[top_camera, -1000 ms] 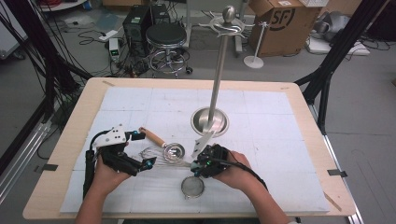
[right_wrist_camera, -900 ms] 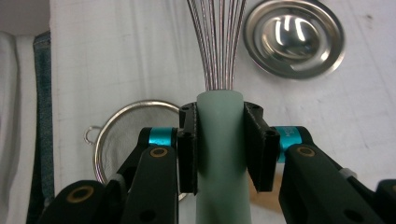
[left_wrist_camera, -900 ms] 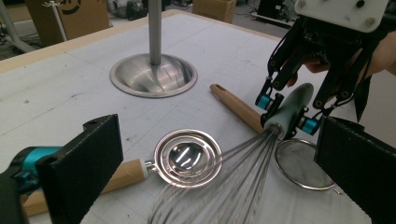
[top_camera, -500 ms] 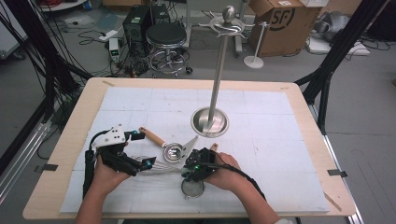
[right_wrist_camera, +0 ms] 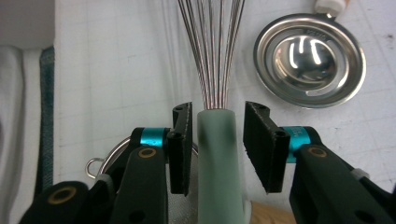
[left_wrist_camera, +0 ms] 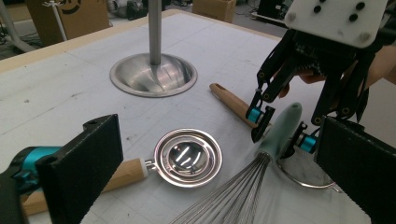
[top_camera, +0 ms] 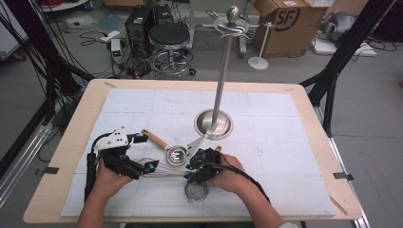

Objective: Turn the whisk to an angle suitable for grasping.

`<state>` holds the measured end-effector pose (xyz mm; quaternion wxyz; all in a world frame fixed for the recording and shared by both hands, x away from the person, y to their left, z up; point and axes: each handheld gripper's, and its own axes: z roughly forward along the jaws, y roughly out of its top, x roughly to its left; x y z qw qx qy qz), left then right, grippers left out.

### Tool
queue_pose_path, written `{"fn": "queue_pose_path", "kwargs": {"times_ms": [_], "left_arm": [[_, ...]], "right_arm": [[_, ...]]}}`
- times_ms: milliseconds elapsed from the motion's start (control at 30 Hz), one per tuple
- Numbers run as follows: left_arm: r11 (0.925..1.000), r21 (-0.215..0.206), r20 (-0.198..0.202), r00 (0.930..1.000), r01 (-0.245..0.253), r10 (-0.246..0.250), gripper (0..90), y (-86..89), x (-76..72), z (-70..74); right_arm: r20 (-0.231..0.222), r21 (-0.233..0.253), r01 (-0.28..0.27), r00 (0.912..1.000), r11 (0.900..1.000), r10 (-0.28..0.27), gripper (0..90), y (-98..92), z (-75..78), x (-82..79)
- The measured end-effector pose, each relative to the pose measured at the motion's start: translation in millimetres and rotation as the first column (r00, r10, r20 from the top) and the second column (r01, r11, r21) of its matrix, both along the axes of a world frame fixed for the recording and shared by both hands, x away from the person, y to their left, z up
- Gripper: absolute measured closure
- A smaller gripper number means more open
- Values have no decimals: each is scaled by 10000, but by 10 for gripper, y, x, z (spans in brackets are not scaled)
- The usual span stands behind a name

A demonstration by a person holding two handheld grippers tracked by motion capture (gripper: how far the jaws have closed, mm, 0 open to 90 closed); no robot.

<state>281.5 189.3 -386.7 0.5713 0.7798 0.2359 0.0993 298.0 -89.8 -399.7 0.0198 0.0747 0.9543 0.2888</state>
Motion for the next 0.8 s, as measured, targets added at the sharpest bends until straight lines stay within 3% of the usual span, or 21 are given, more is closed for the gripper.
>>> {"fn": "queue_pose_path", "kwargs": {"times_ms": [167, 367, 467, 633, 800], "left_arm": [[10000, -11, -4, 10000, -41, 41, 17, 13, -3, 1], [10000, -34, -41, 10000, 31, -31, 16, 12, 4, -1], [10000, -68, -89, 10000, 37, -38, 17, 5, 5, -5], [10000, 30, -98, 9999, 80, -80, 16, -8, 13, -10], [9999, 112, -143, 9998, 114, -112, 17, -38, 18, -17]], "right_arm": [[-220, 371, 458, 9987, 9983, -450, 544, -103, 81, -2], [-280, 1329, 925, 9956, 9868, -896, 464, -375, 196, 26], [-201, 1860, 1237, 9923, 9747, -1221, 434, -568, 268, 39], [-52, 2815, 1781, 9829, 9429, -1842, 386, -931, 354, -18], [-43, 3422, 2322, 9694, 9105, -2456, 366, -1274, 336, -88]]}}
